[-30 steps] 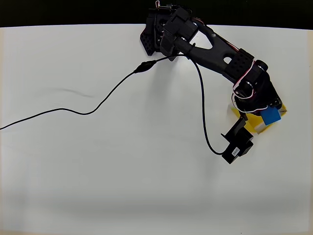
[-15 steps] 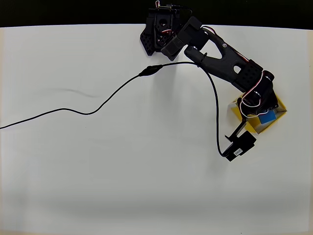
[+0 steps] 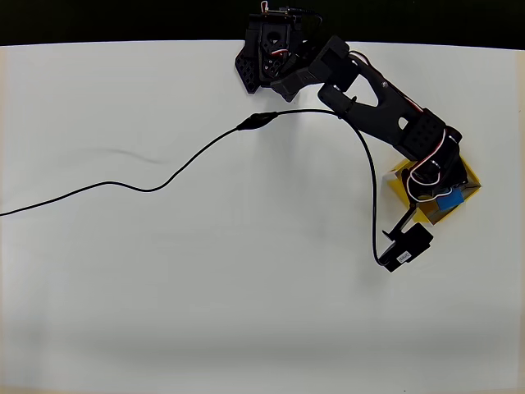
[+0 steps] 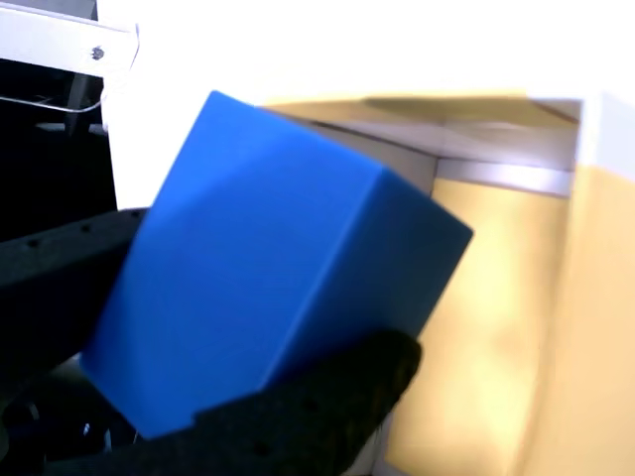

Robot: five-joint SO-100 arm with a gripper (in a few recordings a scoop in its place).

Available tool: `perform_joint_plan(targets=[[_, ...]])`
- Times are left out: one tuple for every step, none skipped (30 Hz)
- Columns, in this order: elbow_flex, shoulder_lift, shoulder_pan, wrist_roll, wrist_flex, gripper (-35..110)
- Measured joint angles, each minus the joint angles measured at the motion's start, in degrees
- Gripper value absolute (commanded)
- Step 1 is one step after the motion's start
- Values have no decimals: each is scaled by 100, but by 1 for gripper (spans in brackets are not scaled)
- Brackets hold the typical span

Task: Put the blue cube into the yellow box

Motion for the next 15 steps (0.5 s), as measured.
perform_joint_plan(targets=[[9,0,-18,0,0,26],[18,0,-26,0,0,27],[18,0,-26,0,0,29],[18,0,-35,0,0,30],[18,0,-35,0,0,30],[18,0,-35,0,0,30],[18,-9,-35,0,0,31],[18,-18,-35,0,0,31],[18,-35,-35,0,0,32],[18,-35,-35,0,0,32],[35,-26,-35,0,0,32],[44,-26,-35,-9,18,32],[53,-35,-35,-35,18,31],[53,-35,-35,-53,18,31],[53,-26,-26,-97,18,31]])
